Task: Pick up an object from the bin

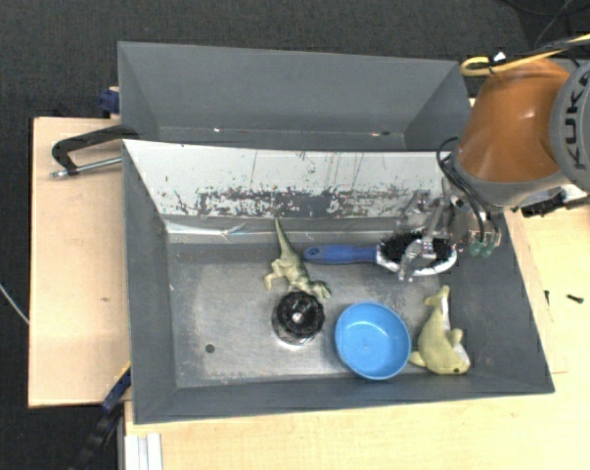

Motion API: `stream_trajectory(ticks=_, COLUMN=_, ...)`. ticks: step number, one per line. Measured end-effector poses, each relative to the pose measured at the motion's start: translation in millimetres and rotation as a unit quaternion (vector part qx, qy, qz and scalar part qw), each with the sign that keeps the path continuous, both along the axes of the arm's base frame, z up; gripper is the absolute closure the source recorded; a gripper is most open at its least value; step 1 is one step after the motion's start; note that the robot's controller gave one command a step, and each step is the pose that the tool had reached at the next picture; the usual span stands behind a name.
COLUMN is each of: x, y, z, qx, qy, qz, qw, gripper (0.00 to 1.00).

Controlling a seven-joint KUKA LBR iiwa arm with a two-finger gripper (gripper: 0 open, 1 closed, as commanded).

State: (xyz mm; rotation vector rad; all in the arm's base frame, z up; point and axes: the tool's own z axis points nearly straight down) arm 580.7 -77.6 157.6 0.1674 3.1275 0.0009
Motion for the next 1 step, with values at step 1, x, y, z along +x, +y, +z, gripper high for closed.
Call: stream_trajectory(ticks=1, x=12.4, y=-2.4, z=81.8, qx=-0.001, qy=-0.0026, qz=0.002, qw=1.0000, gripper=1.00)
